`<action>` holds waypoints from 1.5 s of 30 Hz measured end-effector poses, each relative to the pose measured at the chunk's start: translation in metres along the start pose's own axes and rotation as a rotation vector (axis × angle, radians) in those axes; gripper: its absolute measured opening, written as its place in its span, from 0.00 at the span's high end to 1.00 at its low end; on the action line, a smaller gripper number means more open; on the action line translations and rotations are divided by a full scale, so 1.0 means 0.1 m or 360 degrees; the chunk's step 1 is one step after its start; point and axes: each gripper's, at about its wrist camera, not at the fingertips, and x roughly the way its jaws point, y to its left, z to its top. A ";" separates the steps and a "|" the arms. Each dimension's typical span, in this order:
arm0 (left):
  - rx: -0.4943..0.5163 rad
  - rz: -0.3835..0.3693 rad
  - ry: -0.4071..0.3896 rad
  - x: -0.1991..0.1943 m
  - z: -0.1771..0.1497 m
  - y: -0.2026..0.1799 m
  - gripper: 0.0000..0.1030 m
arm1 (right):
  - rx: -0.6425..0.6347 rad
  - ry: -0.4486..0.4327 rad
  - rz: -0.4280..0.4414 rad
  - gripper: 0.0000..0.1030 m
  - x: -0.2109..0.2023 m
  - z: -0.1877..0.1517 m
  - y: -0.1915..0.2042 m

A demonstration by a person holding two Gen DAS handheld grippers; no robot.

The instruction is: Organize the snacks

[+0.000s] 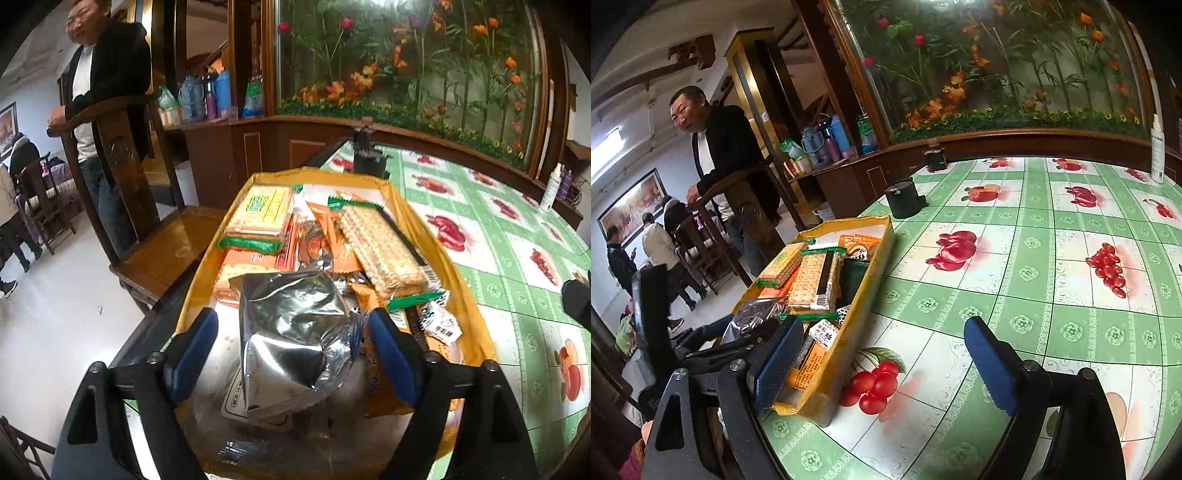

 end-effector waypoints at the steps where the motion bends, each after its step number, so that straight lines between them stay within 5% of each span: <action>1: 0.0008 -0.0010 -0.0016 -0.02 0.00 0.00 0.15 | -0.0015 -0.0001 0.0006 0.11 0.00 0.00 0.03; 7: 0.0066 -0.0003 -0.0015 -0.01 0.04 -0.07 0.12 | -0.0185 -0.0038 -0.0051 0.11 -0.03 -0.03 0.25; 15: -0.0072 -0.0017 -0.0152 -0.18 0.02 0.09 0.05 | -0.0437 -0.0150 -0.0192 0.11 -0.09 -0.09 0.50; 22: -0.0070 0.0055 -0.0263 -0.29 -0.03 0.06 0.00 | -0.0413 -0.0083 -0.0162 0.11 -0.02 -0.10 0.49; 31: -0.0047 0.0346 -0.0301 -0.31 0.01 0.00 0.00 | -0.0321 0.0020 -0.0097 0.11 0.07 -0.10 0.40; 45: -0.0113 0.0343 -0.0218 -0.26 0.00 0.13 0.00 | -0.0378 0.0111 -0.0116 0.11 0.17 -0.17 0.49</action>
